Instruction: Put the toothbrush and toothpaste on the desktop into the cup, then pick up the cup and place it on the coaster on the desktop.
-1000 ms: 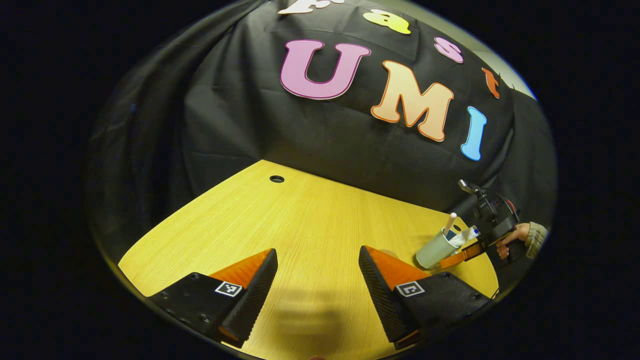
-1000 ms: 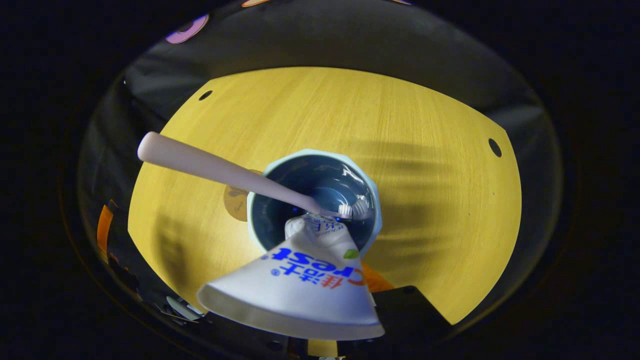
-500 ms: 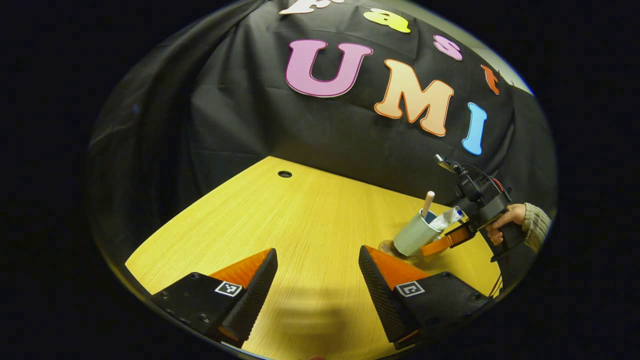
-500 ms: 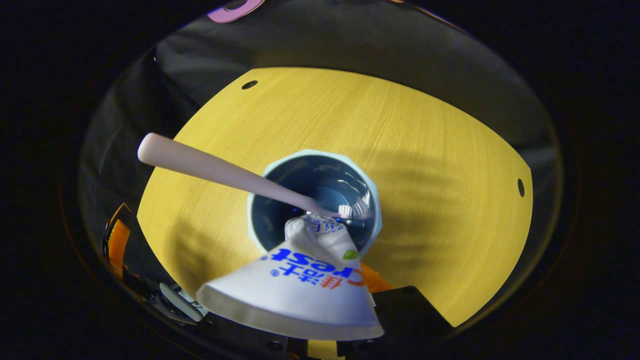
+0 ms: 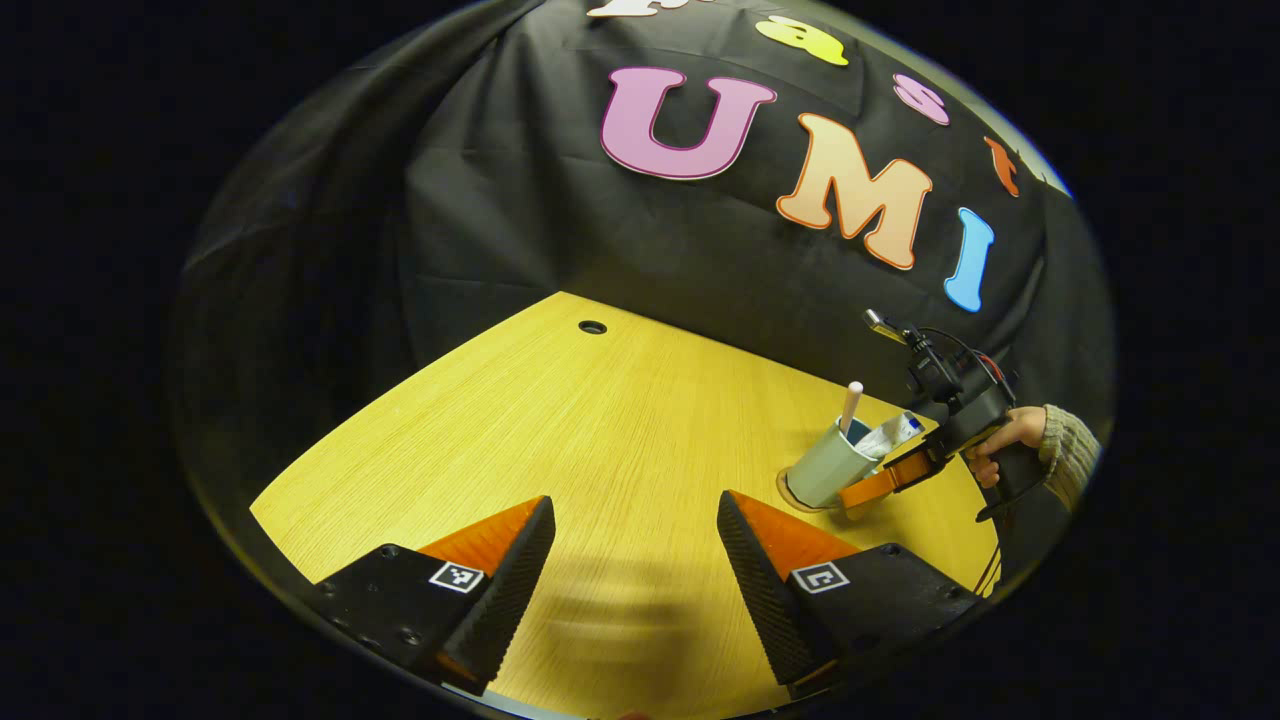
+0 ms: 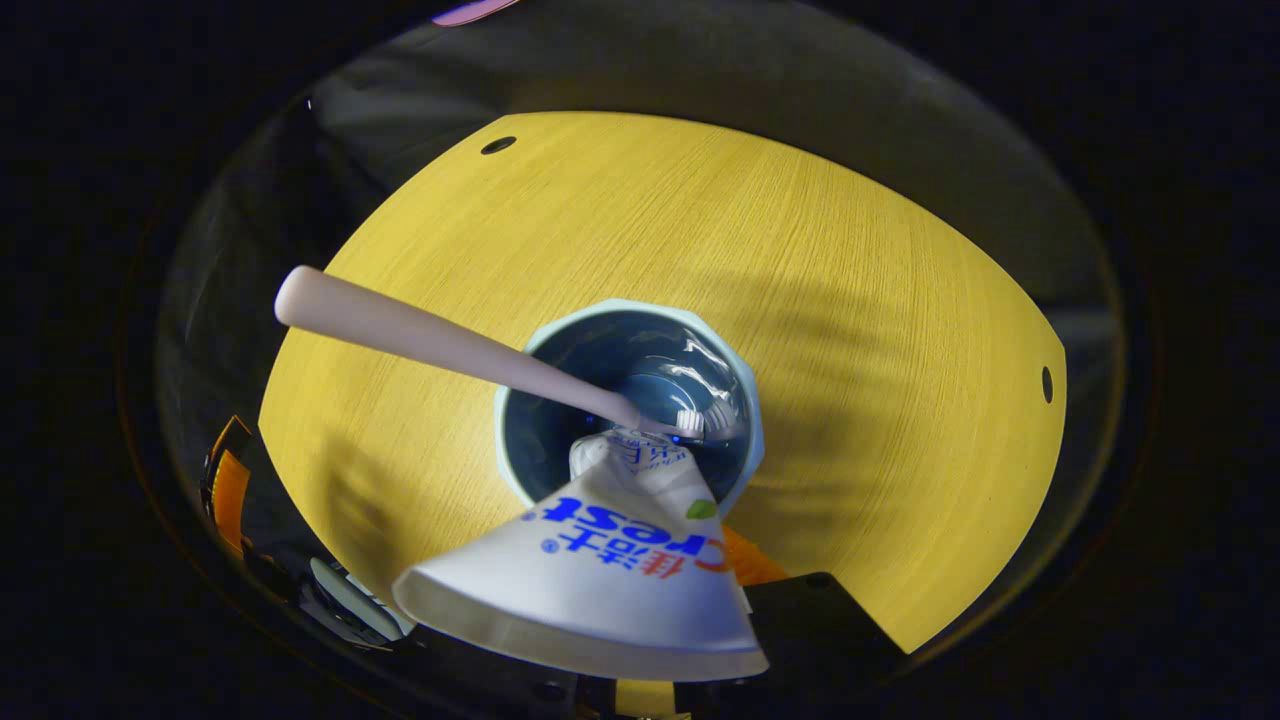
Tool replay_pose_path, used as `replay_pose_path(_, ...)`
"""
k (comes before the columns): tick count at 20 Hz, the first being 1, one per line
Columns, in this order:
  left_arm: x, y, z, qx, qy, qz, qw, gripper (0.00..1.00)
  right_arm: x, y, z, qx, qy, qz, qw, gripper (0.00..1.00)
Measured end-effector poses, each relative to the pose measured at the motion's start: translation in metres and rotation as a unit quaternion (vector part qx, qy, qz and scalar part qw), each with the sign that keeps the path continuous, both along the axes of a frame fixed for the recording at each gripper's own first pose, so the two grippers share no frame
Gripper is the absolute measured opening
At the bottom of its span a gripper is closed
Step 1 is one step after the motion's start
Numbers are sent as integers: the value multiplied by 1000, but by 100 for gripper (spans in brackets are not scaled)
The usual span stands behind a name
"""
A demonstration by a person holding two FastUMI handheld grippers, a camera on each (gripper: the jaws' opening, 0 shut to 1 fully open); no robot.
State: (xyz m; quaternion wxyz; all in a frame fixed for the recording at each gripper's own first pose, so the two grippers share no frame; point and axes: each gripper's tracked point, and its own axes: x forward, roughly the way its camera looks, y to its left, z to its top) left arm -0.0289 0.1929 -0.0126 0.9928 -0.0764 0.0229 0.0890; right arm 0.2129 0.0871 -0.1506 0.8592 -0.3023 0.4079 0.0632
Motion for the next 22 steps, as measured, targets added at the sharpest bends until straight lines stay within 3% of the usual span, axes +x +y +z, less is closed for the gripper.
replay_pose_path(6, 7, -9, 2, 6, 3, -14, 1000, 95, -4, 3, -2, 20, 8, -2, 1000, 42)
replay_pose_path(10, 9, -16, 5, 9, 2, -23, 1000, 95, -17, 14, 4, 68, 4, 24, 997, 43)
replay_pose_path(12, 11, -20, 5, 15, 4, -26, 1000, 95, -25, 19, 15, 87, -13, 33, 996, 82)
replay_pose_path(13, 12, -22, 8, 19, 5, -28, 999, 95, -31, 17, 27, 90, -32, 37, 995, 94)
replay_pose_path(14, 12, -26, 10, 23, 4, -30, 999, 95, -36, 15, 39, 92, -56, 41, 993, 100)
replay_pose_path(16, 12, -34, 17, 34, 0, -36, 999, 95, -53, 11, 63, 108, -100, 51, 988, 94)
replay_pose_path(17, 13, -38, 22, 40, -7, -36, 999, 95, -62, 8, 71, 118, -123, 58, 984, 99)
replay_pose_path(18, 14, -44, 29, 46, -15, -40, 998, 95, -70, 5, 79, 127, -149, 66, 978, 95)
replay_pose_path(21, 16, -65, 42, 58, -26, -52, 997, 95, -94, -8, 101, 145, -221, 80, 961, 99)
replay_pose_path(22, 15, -69, 49, 61, -34, -48, 996, 95, -103, -12, 107, 157, -240, 83, 954, 94)
